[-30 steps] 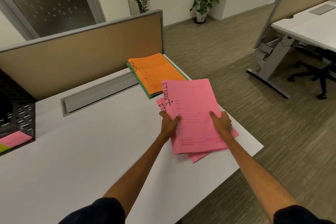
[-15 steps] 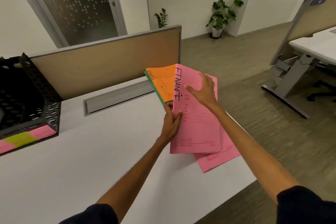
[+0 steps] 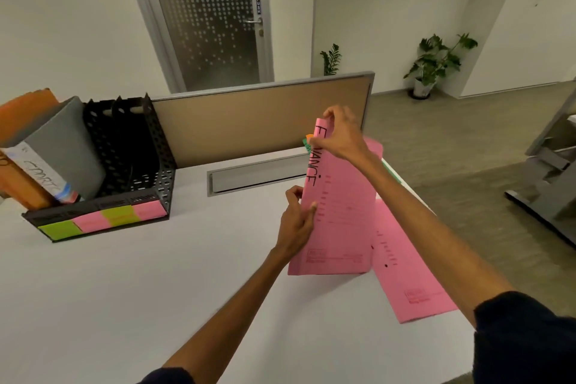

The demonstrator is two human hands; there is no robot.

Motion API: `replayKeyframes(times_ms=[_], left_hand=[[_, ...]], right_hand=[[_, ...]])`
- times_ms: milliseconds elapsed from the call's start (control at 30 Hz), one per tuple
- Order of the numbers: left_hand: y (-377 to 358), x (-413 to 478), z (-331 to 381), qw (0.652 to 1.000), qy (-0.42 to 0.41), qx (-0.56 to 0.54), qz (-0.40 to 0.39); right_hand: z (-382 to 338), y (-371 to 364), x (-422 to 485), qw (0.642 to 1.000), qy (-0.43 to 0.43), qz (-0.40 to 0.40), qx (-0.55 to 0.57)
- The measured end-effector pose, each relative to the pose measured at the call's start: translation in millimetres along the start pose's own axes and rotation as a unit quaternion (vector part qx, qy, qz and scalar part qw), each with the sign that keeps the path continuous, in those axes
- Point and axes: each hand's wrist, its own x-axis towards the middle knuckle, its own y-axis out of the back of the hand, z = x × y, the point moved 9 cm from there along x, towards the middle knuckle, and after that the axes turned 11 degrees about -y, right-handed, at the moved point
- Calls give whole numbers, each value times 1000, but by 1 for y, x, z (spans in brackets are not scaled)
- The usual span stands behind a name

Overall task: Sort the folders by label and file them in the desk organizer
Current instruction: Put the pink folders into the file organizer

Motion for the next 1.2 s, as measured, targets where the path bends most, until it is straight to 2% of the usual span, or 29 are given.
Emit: replayKeyframes(times_ms=[200,400,600,700,767,833,967,1200], left_hand=[[60,-16,-15,999,14,33,20],[127,-24,-20,994,54,65,76],[193,-41,-44,986,109,84,91],[210,-57,-73,974,214,-6,76],[215,-70,-87,950,291,-98,64],[226,-77,-94,928,326,-168,69],[263,-74,-92,922,295,-223,114],[320,-84,-96,909,284,-238,193]], right_hand=[[-61,-35,3,993,-20,-107,-38],[-149,-76,-22,984,64,-166,-3],[-240,-88,-41,973,164,-160,5],[-281,-82,-45,970,197,-135,36],[-305,-79,-48,968,215,-120,55],[-326,-80,-51,964,231,-112,71],[-355,-91,-57,954,265,-115,80],[-413,-97,-81,935,331,-95,87]])
